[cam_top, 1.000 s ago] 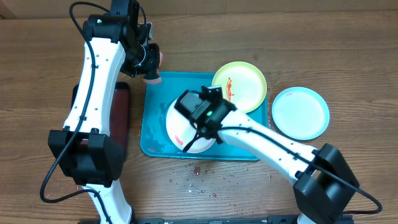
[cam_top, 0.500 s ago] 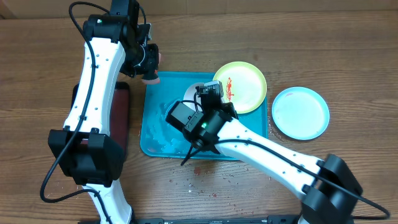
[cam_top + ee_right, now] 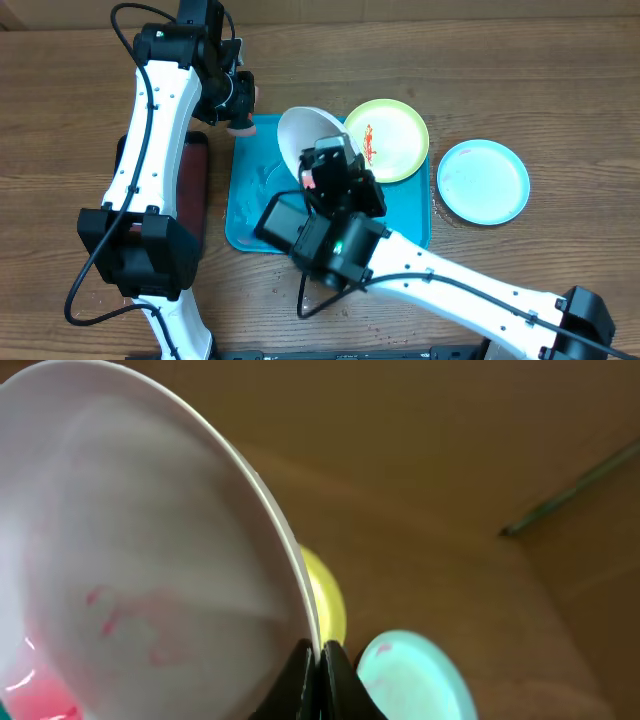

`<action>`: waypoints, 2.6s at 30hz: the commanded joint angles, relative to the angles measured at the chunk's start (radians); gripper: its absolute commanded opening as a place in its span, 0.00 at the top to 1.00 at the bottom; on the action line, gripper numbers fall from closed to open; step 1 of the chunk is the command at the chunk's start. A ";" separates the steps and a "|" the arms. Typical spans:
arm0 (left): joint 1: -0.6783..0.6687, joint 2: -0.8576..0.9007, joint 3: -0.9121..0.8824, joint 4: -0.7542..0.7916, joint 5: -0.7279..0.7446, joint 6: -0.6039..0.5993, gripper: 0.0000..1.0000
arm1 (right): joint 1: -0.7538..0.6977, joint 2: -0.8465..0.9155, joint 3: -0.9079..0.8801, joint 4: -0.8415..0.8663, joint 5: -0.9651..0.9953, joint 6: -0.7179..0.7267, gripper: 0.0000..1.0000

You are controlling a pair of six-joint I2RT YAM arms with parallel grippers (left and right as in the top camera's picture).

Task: Clean dirty plates on tray and stack at the side
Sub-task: 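Lift the white plate with right gripper and tilt it upright, then lower the white plate back onto the blue tray with right gripper, then scrub the white plate again with the sponge in left gripper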

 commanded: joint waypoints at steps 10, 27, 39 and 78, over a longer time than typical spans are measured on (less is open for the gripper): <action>-0.006 -0.002 0.003 -0.003 -0.007 -0.010 0.96 | 0.078 -0.027 0.033 0.006 0.377 -0.037 0.96; -0.006 -0.002 0.003 -0.006 -0.007 -0.010 0.96 | 0.069 -0.027 0.032 0.006 0.218 0.064 0.96; -0.006 -0.002 0.003 -0.006 -0.007 -0.010 0.96 | -0.200 0.016 -0.123 0.153 -0.714 0.325 0.96; -0.007 -0.002 0.003 -0.010 -0.006 -0.013 0.96 | -0.558 0.253 -0.270 0.580 -1.478 -0.073 0.66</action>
